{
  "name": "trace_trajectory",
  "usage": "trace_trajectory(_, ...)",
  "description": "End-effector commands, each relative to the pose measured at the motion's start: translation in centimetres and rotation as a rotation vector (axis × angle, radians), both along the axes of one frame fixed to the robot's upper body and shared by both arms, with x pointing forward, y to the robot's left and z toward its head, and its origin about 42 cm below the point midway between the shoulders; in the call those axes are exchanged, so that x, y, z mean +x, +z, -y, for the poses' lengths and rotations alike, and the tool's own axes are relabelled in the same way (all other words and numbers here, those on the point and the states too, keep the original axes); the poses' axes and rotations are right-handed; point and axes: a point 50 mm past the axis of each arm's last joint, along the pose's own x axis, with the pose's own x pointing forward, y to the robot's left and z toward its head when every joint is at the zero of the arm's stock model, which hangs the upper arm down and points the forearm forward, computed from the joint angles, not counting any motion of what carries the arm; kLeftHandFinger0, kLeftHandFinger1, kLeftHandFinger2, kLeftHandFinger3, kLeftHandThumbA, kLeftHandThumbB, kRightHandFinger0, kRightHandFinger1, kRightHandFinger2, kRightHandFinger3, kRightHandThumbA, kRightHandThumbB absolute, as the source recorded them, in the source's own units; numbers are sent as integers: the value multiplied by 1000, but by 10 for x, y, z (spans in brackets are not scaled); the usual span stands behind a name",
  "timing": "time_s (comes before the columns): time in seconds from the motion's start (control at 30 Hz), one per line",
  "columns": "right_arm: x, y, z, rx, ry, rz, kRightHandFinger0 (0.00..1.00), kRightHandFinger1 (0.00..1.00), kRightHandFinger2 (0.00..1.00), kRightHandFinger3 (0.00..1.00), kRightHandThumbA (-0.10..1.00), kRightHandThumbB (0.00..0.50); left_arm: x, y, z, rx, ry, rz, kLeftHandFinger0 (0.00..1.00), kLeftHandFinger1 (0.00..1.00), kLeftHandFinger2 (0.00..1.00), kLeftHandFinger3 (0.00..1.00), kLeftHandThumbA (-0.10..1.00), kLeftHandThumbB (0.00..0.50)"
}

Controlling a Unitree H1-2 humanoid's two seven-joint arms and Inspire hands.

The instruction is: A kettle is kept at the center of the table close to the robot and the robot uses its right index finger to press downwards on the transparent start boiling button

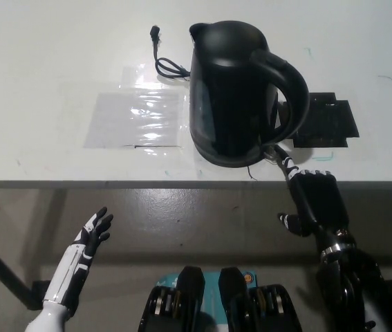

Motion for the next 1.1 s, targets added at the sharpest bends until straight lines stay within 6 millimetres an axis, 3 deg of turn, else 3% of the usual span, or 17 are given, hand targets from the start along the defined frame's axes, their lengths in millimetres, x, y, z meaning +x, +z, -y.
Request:
trace_trajectory(0.0,14,16,-2,4,0,47,0,0,0,1000,1000,246,6,15,-1,10,-32,70,1000,1000,1000,1000,1000,342)
trace_trajectory(1.07,28,18,-6,13,1,33,0,0,0,1000,1000,243,10,19,-1,18,-34,76,1000,1000,1000,1000,1000,340)
